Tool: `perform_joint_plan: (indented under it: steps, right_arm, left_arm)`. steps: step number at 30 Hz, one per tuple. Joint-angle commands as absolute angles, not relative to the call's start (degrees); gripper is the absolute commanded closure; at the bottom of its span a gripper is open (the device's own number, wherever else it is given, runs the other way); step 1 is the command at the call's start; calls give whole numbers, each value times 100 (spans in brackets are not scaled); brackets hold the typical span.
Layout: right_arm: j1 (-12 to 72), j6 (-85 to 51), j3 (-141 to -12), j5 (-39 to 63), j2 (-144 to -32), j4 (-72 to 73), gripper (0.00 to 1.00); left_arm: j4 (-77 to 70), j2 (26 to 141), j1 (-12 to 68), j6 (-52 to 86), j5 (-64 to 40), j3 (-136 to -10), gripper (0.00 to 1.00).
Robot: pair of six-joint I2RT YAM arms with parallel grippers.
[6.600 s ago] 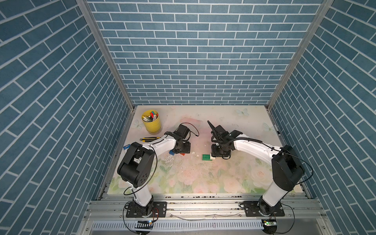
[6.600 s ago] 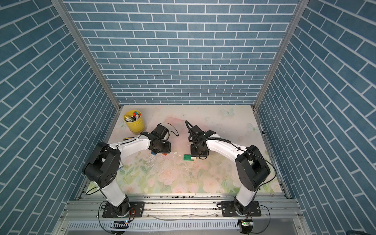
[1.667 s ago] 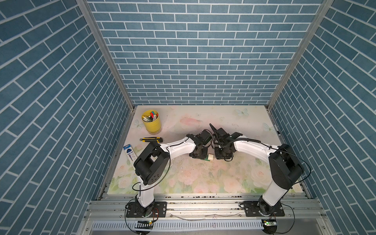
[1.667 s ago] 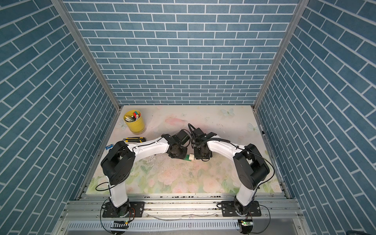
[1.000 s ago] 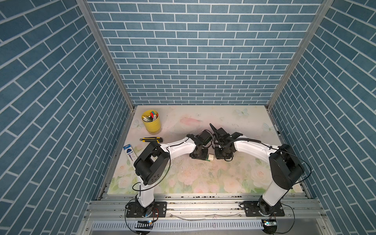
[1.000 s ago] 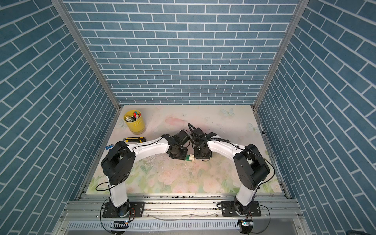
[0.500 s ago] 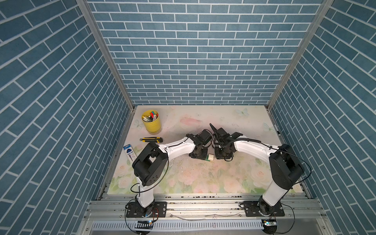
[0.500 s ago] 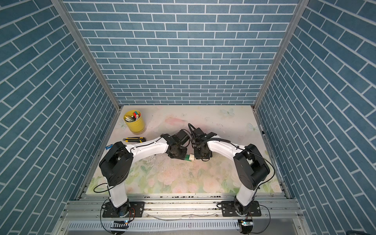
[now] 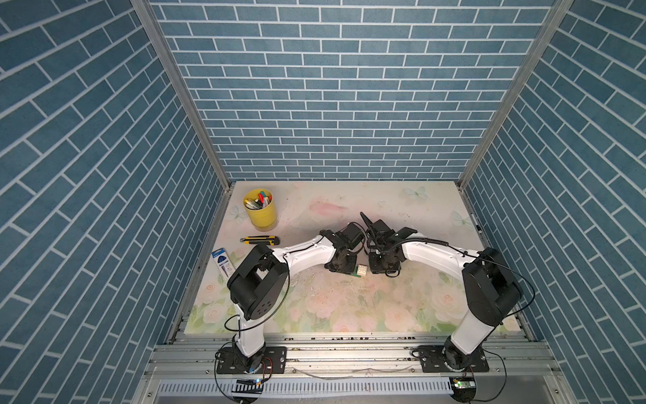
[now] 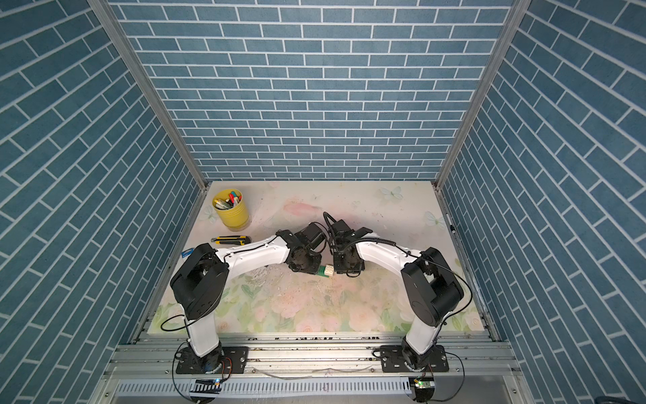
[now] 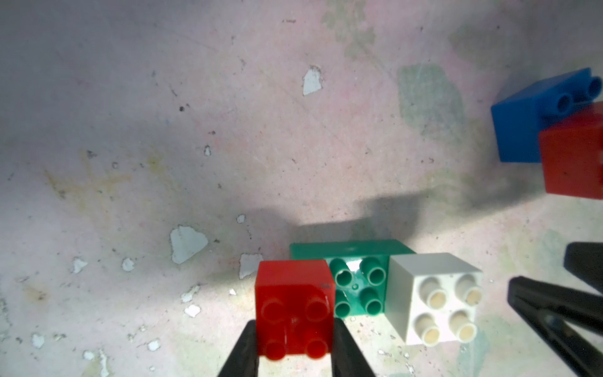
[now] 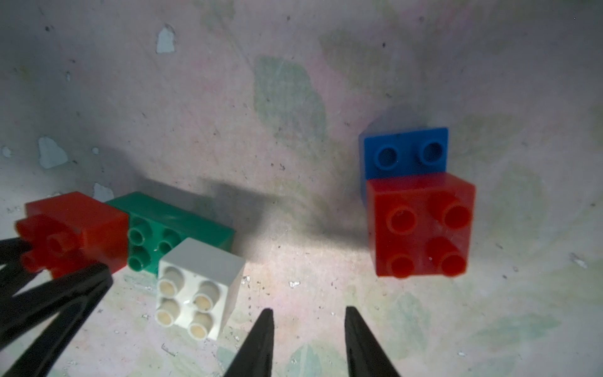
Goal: Assemble the letter y with lego
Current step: Assemble the lego brick with the lego brick, then move the lego brick at the center of the board.
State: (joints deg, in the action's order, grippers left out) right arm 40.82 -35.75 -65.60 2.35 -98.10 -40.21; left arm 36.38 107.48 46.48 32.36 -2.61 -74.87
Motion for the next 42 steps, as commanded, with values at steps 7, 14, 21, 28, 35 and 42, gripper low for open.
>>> perform_joint_plan:
  steps: [7,14,21,28,35,42]
  right_arm:
    - [4069,-3727,-6498,109,-9690,-4076,62]
    - [4052,-3718,-6504,66,-9667,-4113,61]
    - [4008,-3718,-6530,35,-9642,-4155,61]
    - [3973,-3700,-6539,18,-9600,-4180,61]
    - [3954,-3705,-6520,32,-9583,-4137,61]
    - [3957,-3727,-6489,53,-9565,-4094,60]
  left_arm:
    - [3797,10944,4728,3164,-220,-7544,95]
    - [3920,11148,4856,3155,-4,-7630,100]
    - [3947,11270,4896,3163,52,-7594,100]
    - [3972,11123,4887,3177,197,-7625,100]
    - [4260,10973,4754,3098,701,-7752,100]
    - [4300,10796,4502,2958,964,-7766,99]
